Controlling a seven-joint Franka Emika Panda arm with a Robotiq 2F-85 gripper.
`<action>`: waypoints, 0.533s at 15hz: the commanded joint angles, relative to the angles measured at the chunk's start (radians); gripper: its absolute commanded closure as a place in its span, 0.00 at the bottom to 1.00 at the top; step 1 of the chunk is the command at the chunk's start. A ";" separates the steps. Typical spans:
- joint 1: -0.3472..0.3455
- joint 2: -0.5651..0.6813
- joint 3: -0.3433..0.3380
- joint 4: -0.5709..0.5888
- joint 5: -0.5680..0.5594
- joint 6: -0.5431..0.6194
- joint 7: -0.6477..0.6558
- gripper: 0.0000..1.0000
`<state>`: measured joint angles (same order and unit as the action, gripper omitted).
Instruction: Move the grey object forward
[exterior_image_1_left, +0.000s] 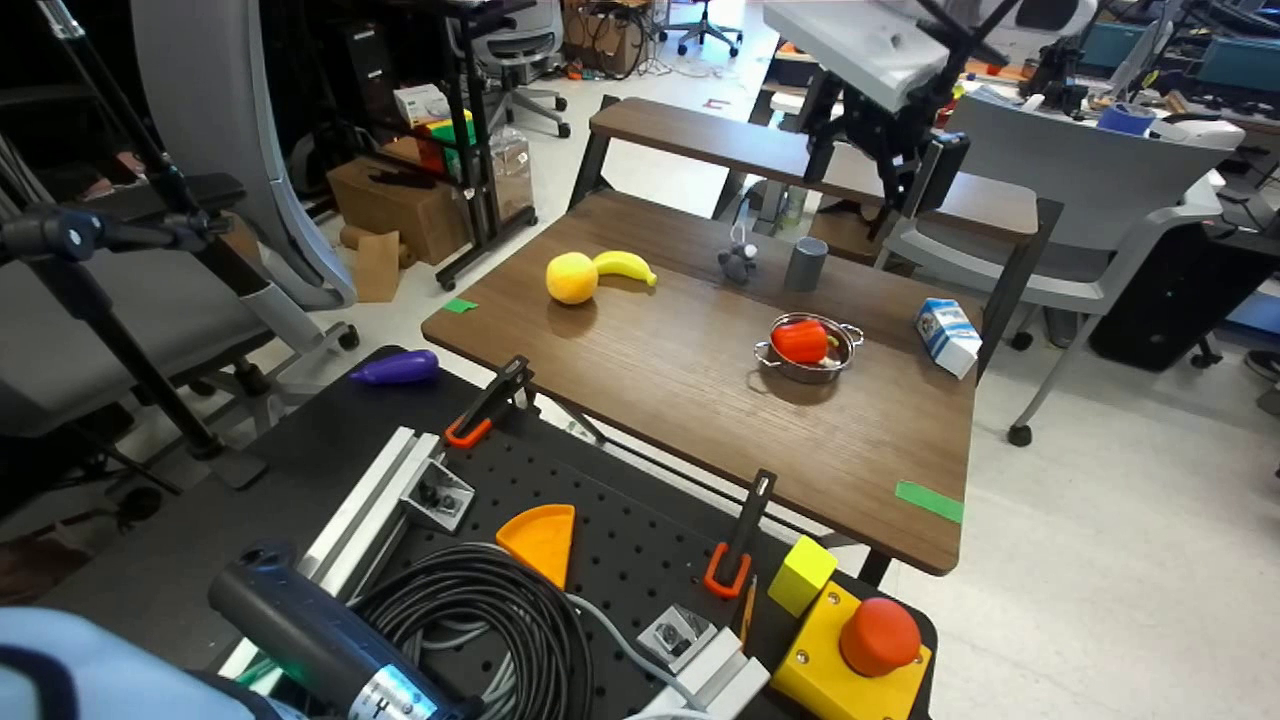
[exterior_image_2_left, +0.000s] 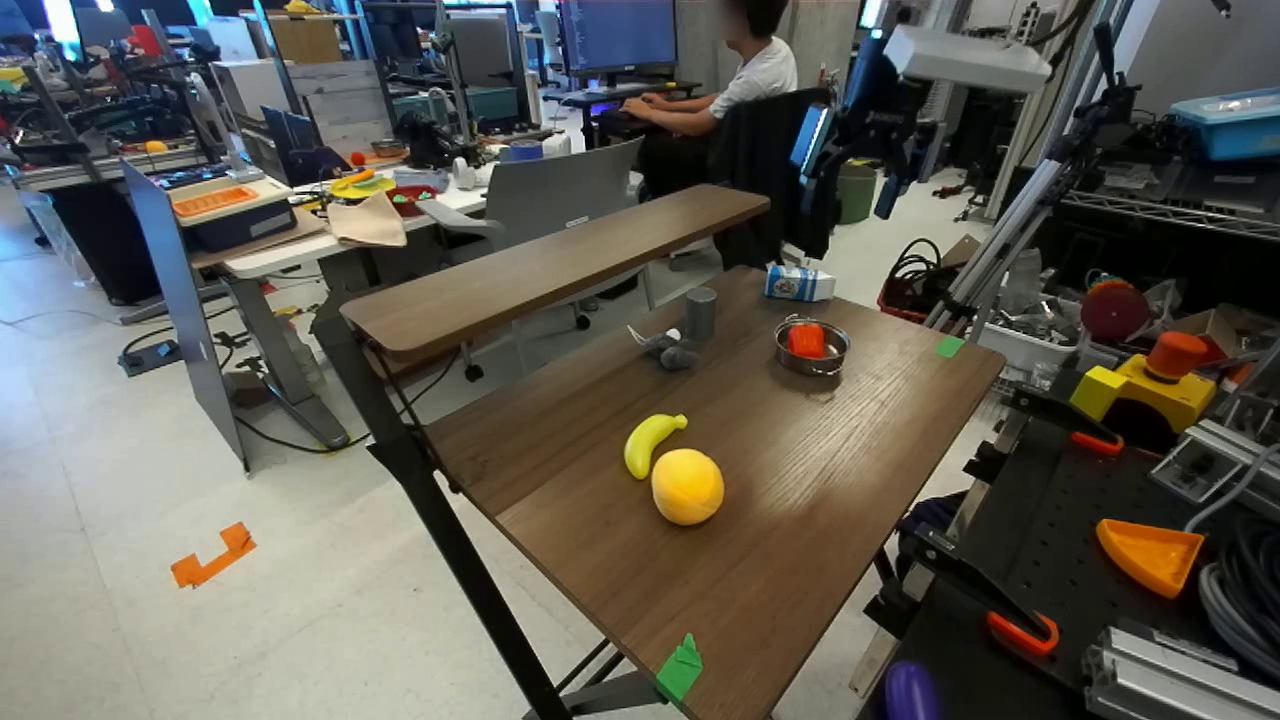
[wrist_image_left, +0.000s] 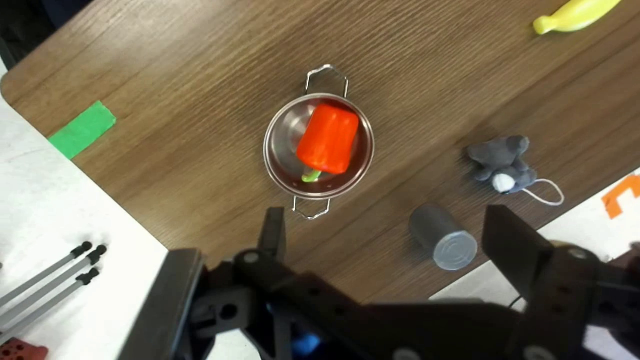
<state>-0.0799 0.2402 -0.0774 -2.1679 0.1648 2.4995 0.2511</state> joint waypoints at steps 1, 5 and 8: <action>0.032 0.156 -0.017 0.098 -0.050 0.110 0.067 0.00; 0.082 0.297 -0.042 0.167 -0.100 0.255 0.112 0.00; 0.120 0.379 -0.059 0.213 -0.107 0.351 0.111 0.00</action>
<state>-0.0070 0.5365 -0.1013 -2.0235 0.0803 2.7777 0.3404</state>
